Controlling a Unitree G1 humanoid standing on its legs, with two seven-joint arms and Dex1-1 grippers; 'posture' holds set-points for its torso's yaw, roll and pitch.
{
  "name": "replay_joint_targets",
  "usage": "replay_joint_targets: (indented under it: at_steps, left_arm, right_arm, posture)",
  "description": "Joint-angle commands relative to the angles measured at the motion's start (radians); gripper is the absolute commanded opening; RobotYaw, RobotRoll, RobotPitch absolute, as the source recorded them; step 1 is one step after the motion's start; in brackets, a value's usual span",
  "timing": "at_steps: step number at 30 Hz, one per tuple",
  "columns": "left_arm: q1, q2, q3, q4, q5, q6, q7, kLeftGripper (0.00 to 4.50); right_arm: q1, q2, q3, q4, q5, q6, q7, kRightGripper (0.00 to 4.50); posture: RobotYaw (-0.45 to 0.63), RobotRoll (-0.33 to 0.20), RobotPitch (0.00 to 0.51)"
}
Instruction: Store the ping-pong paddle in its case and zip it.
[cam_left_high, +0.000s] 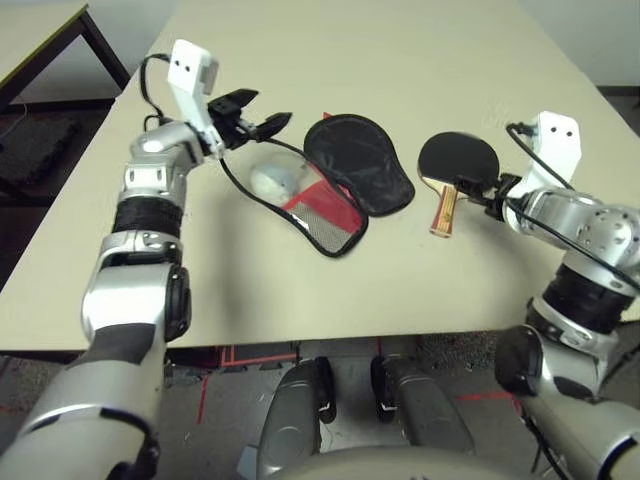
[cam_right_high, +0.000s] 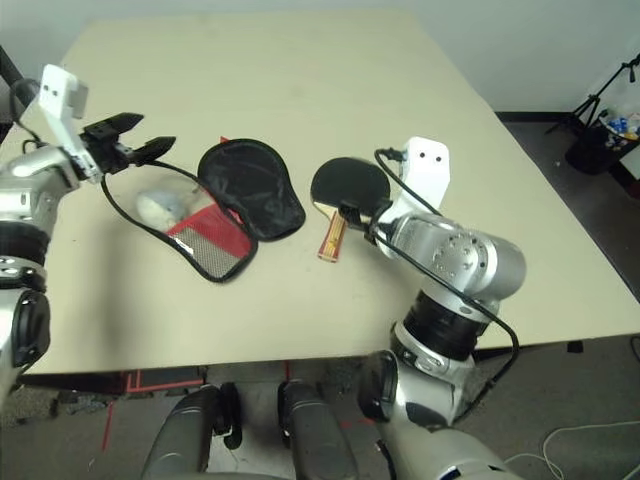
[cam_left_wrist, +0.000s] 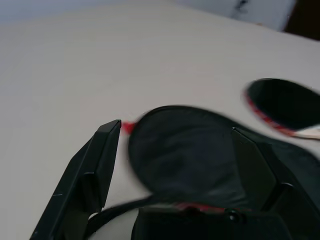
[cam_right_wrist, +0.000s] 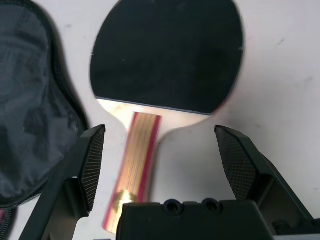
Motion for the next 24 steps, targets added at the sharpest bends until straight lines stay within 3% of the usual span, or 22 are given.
replay_joint_targets:
  at_steps: [1,10,24]
  left_arm:
    - [0.027,-0.033,-0.04,-0.053,0.005,0.025,-0.04,4.5]
    - [0.025,-0.153,-0.095,-0.103,0.0,0.04,-0.064,4.5]
    - [0.071,-0.201,-0.107,-0.16,-0.001,0.068,-0.046,4.5]
  right_arm:
    - [-0.006,-0.009,0.028,0.021,-0.026,0.026,-0.01,4.48]
    - [0.007,0.002,0.09,0.055,-0.055,0.026,-0.031,4.48]
    - [-0.013,0.029,0.182,0.283,-0.135,-0.039,0.024,4.48]
  posture:
    - [-0.24,0.0,0.15]
    - [-0.26,0.0,0.141]
    - [-0.25,0.0,0.162]
